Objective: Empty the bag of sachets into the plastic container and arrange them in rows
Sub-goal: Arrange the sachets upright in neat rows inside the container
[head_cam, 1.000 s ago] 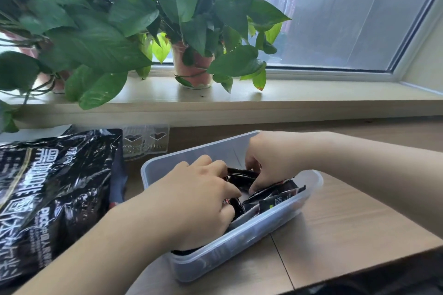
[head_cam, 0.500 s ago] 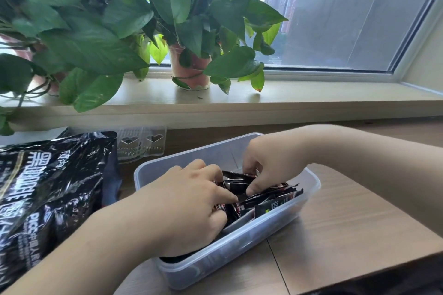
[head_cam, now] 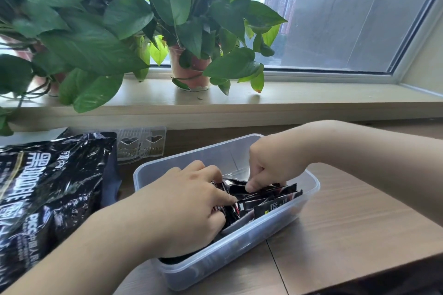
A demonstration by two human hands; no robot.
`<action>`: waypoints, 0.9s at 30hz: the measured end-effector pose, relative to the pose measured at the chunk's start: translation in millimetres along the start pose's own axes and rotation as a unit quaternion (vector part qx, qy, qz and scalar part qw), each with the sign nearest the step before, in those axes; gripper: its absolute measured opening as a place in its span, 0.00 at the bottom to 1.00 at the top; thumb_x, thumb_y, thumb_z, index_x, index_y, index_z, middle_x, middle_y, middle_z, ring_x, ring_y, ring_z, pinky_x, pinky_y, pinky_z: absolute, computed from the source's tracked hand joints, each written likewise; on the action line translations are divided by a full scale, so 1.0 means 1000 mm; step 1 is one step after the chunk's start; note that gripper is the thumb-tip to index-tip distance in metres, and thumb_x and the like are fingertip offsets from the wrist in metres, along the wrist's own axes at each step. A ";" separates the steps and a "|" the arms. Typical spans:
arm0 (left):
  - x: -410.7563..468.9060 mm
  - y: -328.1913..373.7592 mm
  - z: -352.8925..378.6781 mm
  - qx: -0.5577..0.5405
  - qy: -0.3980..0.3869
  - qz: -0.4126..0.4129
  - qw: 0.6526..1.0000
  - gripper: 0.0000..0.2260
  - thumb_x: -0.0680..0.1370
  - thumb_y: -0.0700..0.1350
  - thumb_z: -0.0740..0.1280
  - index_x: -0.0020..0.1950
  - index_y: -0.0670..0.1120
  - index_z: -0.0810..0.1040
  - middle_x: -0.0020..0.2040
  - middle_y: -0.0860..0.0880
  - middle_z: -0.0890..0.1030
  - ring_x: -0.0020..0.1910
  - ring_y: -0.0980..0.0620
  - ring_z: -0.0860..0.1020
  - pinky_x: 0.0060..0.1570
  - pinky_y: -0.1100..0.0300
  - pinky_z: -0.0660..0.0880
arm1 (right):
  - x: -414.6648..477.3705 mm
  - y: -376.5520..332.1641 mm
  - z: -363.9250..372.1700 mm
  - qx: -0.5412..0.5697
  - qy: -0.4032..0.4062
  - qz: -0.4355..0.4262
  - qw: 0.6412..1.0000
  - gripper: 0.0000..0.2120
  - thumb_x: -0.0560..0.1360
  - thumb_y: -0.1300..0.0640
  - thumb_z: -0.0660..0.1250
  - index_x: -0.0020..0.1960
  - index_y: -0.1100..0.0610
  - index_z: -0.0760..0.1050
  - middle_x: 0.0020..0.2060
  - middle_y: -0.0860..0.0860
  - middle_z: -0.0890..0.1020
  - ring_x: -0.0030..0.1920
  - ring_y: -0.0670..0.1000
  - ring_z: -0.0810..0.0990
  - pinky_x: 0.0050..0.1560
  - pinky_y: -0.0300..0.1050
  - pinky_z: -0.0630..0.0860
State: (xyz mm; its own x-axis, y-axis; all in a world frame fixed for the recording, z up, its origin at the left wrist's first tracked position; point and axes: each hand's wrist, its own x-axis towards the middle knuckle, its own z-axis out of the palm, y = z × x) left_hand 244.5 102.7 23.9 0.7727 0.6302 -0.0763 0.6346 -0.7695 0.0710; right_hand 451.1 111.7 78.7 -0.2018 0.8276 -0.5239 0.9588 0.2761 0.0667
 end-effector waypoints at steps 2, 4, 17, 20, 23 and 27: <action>0.000 0.000 0.000 -0.002 -0.002 0.000 1.000 0.29 0.72 0.57 0.47 0.73 0.69 0.65 0.68 0.59 0.67 0.65 0.56 0.61 0.63 0.53 0.66 | -0.001 -0.001 -0.003 -0.011 -0.025 0.008 1.000 0.23 0.81 0.42 0.60 0.33 0.54 0.75 0.31 0.48 0.84 0.31 0.43 0.77 0.36 0.40 0.69; 0.000 0.000 -0.001 -0.002 -0.004 0.000 1.000 0.29 0.72 0.57 0.47 0.73 0.69 0.65 0.68 0.59 0.67 0.66 0.56 0.61 0.63 0.53 0.66 | 0.000 0.000 -0.005 -0.004 -0.023 -0.004 1.000 0.21 0.80 0.47 0.63 0.31 0.53 0.74 0.30 0.47 0.82 0.30 0.42 0.77 0.36 0.40 0.70; 0.002 -0.002 0.002 0.000 -0.003 -0.002 1.000 0.29 0.72 0.57 0.47 0.72 0.69 0.66 0.68 0.59 0.66 0.65 0.55 0.61 0.63 0.52 0.66 | 0.012 -0.001 0.006 0.047 0.033 0.003 0.998 0.04 0.71 0.55 0.76 0.45 0.55 0.85 0.33 0.48 0.86 0.25 0.40 0.80 0.24 0.29 0.71; 0.002 -0.002 0.004 0.001 0.002 -0.001 1.000 0.29 0.72 0.57 0.47 0.72 0.70 0.66 0.69 0.59 0.67 0.66 0.55 0.61 0.63 0.52 0.67 | 0.011 -0.004 0.005 0.020 0.024 0.004 1.000 0.03 0.72 0.54 0.75 0.44 0.51 0.82 0.39 0.50 0.87 0.33 0.44 0.81 0.29 0.33 0.74; 0.002 -0.003 0.004 0.001 0.004 0.000 1.000 0.29 0.72 0.58 0.48 0.72 0.70 0.66 0.68 0.59 0.67 0.66 0.55 0.61 0.63 0.51 0.67 | 0.010 -0.007 0.003 -0.009 0.021 0.000 1.000 0.07 0.72 0.52 0.74 0.46 0.55 0.82 0.42 0.50 0.86 0.36 0.47 0.79 0.32 0.37 0.73; 0.002 -0.004 0.005 -0.001 0.009 0.002 1.000 0.28 0.72 0.58 0.48 0.72 0.70 0.66 0.68 0.59 0.67 0.65 0.56 0.61 0.62 0.52 0.67 | 0.007 -0.008 0.002 0.019 0.028 0.007 0.999 0.08 0.72 0.52 0.75 0.48 0.55 0.84 0.43 0.51 0.87 0.37 0.47 0.80 0.32 0.35 0.73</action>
State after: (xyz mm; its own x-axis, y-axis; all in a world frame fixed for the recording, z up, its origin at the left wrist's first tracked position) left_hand 243.5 106.7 18.2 0.7749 0.6294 -0.0589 0.6321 -0.7714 0.0731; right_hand 442.4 113.8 72.5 -0.1979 0.8574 -0.4751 0.9683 0.2465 0.0415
